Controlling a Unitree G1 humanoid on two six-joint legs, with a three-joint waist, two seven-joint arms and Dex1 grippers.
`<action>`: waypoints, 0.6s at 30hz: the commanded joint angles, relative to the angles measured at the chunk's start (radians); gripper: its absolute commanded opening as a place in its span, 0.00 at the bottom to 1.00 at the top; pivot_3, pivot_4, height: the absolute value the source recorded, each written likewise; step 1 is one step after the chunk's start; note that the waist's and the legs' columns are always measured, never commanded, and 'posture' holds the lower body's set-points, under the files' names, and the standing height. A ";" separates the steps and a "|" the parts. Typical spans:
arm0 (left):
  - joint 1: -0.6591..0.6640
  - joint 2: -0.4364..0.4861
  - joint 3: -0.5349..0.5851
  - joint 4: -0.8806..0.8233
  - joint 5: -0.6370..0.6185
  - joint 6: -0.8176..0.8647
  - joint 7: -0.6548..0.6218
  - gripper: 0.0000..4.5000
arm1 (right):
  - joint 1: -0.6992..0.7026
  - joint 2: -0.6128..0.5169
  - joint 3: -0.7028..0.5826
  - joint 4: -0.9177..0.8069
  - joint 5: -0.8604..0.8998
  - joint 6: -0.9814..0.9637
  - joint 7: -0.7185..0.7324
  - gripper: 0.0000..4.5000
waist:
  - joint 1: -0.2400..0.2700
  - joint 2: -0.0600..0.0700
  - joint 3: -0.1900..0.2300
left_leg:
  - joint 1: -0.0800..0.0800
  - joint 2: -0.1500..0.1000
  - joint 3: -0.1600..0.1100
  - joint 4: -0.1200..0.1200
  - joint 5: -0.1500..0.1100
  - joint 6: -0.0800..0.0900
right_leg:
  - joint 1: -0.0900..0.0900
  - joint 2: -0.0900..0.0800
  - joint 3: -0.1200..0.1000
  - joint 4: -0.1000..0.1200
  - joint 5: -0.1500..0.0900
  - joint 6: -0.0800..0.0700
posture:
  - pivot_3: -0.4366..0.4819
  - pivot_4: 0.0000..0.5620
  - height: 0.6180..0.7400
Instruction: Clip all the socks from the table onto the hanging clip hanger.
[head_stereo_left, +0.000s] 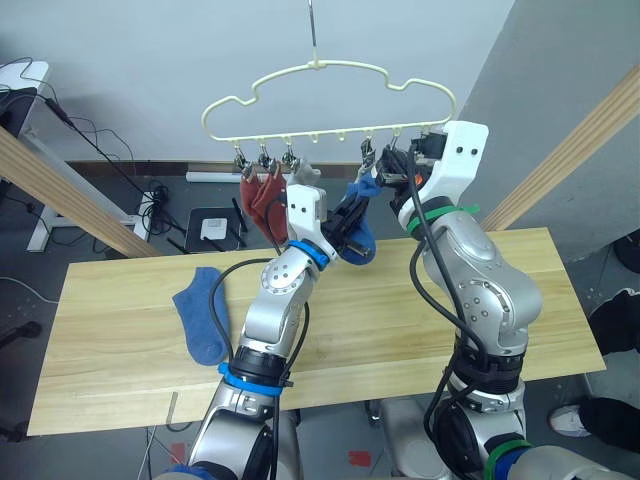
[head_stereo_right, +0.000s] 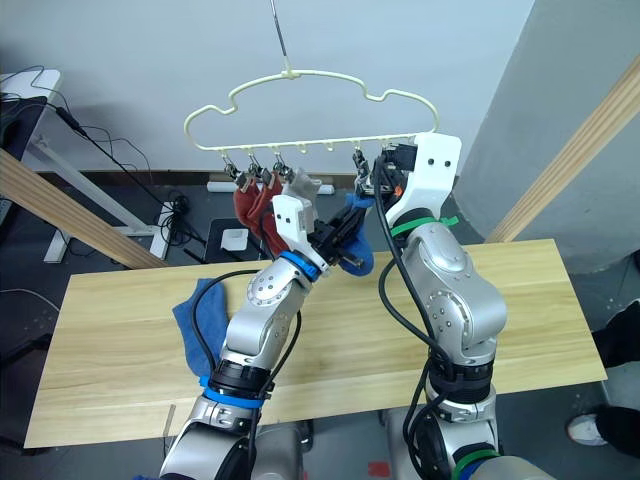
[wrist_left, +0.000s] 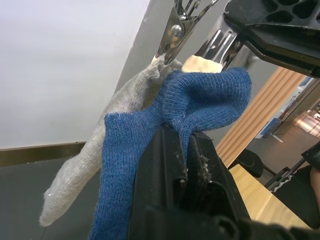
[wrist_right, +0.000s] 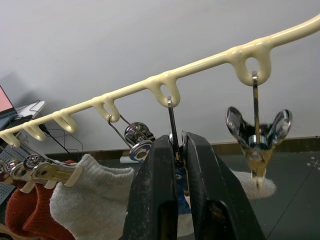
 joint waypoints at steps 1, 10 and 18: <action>-0.021 -0.015 -0.008 -0.015 0.004 -0.027 0.002 0.00 | -0.014 0.004 -0.001 -0.030 0.009 -0.003 -0.003 0.00 | 0.000 0.000 0.000 | 0.000 0.000 0.000 0.000 0.000 0.000 | 0.000 0.000 0.000 0.000 0.000 0.000 | 0.30 0.55 1.00; -0.041 -0.031 -0.010 -0.008 -0.003 -0.027 0.006 0.00 | -0.013 0.013 -0.004 -0.035 0.016 -0.006 -0.004 0.00 | 0.000 0.000 0.000 | 0.000 0.000 0.000 0.000 0.000 0.000 | 0.000 0.000 0.000 0.000 0.000 0.000 | 0.30 0.54 1.00; -0.050 -0.036 -0.010 0.010 0.001 -0.033 0.000 0.00 | -0.016 0.020 -0.009 -0.051 0.030 -0.005 0.007 0.65 | 0.000 0.000 0.000 | 0.000 0.000 0.000 0.000 0.000 0.000 | 0.000 0.000 0.000 0.000 0.000 -0.001 | 0.30 0.54 1.00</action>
